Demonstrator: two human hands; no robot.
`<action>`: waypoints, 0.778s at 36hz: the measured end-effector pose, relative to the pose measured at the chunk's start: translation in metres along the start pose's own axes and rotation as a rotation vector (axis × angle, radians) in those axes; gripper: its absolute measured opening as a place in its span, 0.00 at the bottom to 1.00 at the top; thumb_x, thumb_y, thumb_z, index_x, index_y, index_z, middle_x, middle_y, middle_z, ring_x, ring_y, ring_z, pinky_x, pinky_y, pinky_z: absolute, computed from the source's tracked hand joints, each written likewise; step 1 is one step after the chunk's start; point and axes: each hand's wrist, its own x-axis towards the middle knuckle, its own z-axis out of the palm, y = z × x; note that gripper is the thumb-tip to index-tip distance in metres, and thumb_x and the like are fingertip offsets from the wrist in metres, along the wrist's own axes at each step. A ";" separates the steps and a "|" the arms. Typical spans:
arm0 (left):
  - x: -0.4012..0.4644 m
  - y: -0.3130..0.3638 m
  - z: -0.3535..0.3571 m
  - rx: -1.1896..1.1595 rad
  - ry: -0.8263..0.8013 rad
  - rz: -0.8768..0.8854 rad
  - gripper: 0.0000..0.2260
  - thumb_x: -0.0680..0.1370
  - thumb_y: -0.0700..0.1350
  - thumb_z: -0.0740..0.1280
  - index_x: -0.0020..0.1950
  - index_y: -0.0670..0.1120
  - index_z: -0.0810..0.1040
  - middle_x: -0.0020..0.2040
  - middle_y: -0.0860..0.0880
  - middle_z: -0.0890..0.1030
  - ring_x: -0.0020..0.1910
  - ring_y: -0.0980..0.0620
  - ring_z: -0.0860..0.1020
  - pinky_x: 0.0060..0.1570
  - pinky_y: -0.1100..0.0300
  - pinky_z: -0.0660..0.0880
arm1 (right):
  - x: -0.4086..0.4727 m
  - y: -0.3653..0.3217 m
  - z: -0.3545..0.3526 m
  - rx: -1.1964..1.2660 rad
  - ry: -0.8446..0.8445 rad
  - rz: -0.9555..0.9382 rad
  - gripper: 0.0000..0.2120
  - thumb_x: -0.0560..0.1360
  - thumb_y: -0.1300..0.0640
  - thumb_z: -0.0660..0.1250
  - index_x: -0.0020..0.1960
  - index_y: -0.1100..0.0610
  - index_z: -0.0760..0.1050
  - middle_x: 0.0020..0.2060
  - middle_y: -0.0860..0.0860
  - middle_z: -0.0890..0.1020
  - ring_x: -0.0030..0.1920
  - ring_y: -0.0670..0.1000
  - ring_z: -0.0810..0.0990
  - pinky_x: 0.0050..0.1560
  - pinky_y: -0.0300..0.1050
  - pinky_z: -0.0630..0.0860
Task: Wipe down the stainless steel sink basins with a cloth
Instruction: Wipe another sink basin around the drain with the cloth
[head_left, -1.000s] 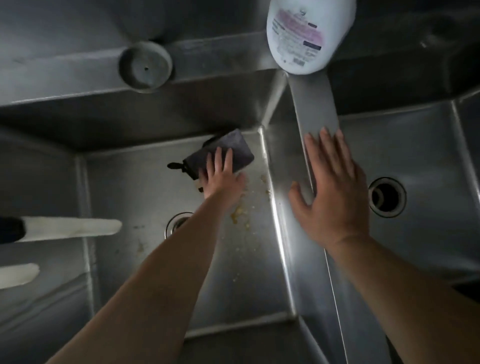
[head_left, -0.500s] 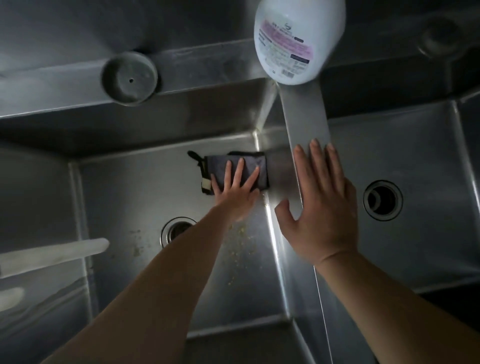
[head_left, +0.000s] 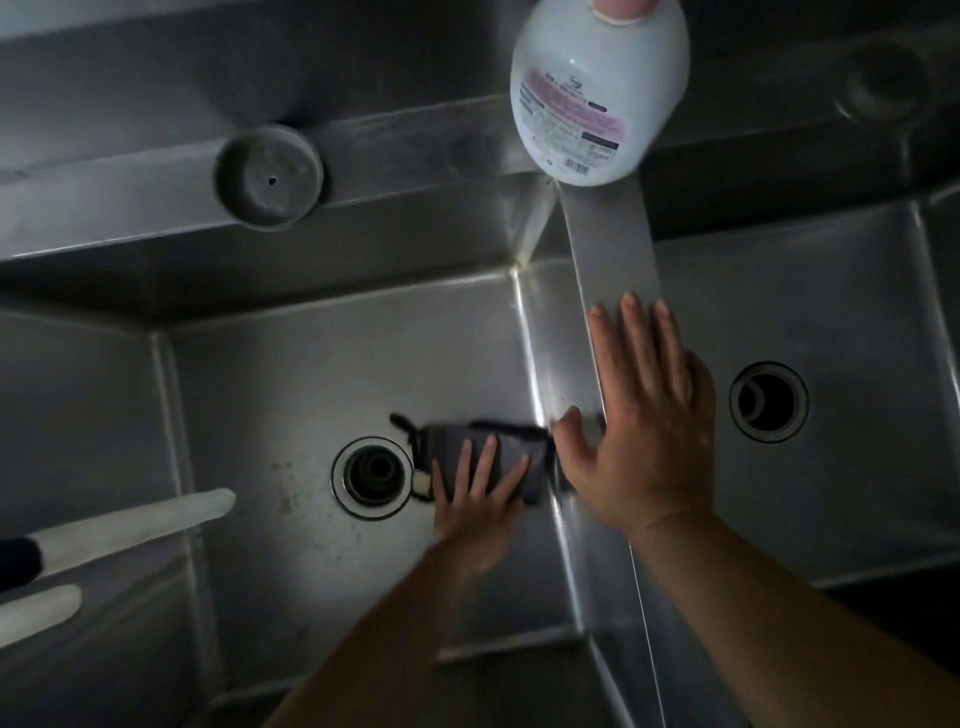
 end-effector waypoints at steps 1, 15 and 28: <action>0.018 -0.002 -0.016 -0.001 0.037 -0.009 0.26 0.80 0.64 0.43 0.69 0.71 0.27 0.79 0.54 0.34 0.73 0.47 0.26 0.68 0.34 0.29 | 0.000 0.000 0.001 0.001 0.006 0.002 0.40 0.71 0.44 0.59 0.81 0.50 0.50 0.80 0.52 0.53 0.80 0.54 0.48 0.73 0.65 0.58; 0.164 0.030 -0.130 -0.174 0.290 -0.250 0.26 0.79 0.64 0.44 0.73 0.71 0.34 0.80 0.52 0.36 0.78 0.43 0.34 0.67 0.31 0.33 | 0.000 0.001 0.006 -0.036 0.035 -0.001 0.40 0.71 0.46 0.58 0.81 0.49 0.49 0.80 0.51 0.52 0.80 0.54 0.47 0.75 0.65 0.52; 0.051 -0.014 -0.029 -0.149 0.173 -0.187 0.26 0.77 0.70 0.42 0.71 0.74 0.33 0.71 0.62 0.22 0.69 0.55 0.20 0.64 0.37 0.23 | 0.001 0.001 0.003 -0.004 0.035 -0.009 0.39 0.73 0.46 0.58 0.81 0.49 0.50 0.80 0.51 0.52 0.80 0.53 0.46 0.74 0.65 0.54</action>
